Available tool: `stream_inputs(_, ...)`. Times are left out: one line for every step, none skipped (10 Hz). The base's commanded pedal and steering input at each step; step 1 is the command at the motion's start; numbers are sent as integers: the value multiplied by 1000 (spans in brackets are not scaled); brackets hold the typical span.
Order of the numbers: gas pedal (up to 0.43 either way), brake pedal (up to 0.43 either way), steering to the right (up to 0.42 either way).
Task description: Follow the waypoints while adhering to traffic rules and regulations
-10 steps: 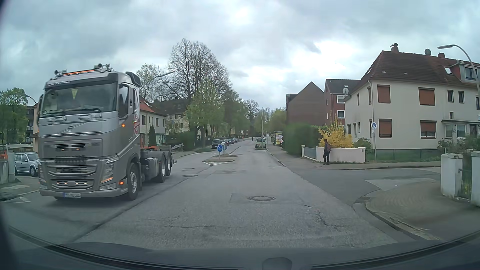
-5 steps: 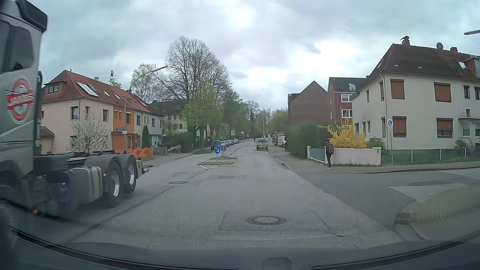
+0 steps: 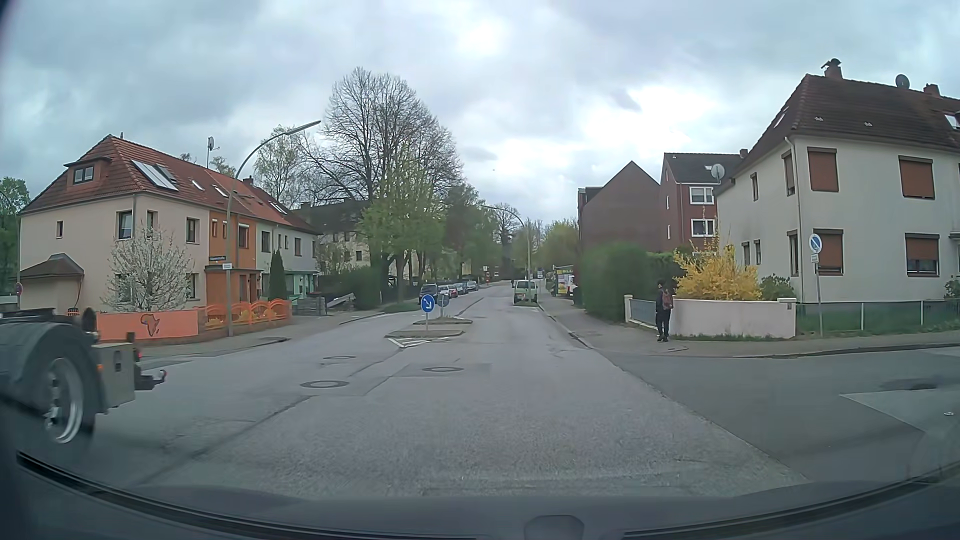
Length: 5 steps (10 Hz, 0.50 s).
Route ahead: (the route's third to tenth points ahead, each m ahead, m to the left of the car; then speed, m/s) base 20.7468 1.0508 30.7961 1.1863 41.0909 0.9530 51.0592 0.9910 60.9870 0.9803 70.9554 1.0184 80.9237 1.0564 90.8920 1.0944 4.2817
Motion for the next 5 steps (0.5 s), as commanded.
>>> stream_inputs(130, 6, 0)
stream_inputs(177, 6, 0)
stream_inputs(220, 0, 0)
stream_inputs(240, 0, 0)
stream_inputs(260, 0, 1)
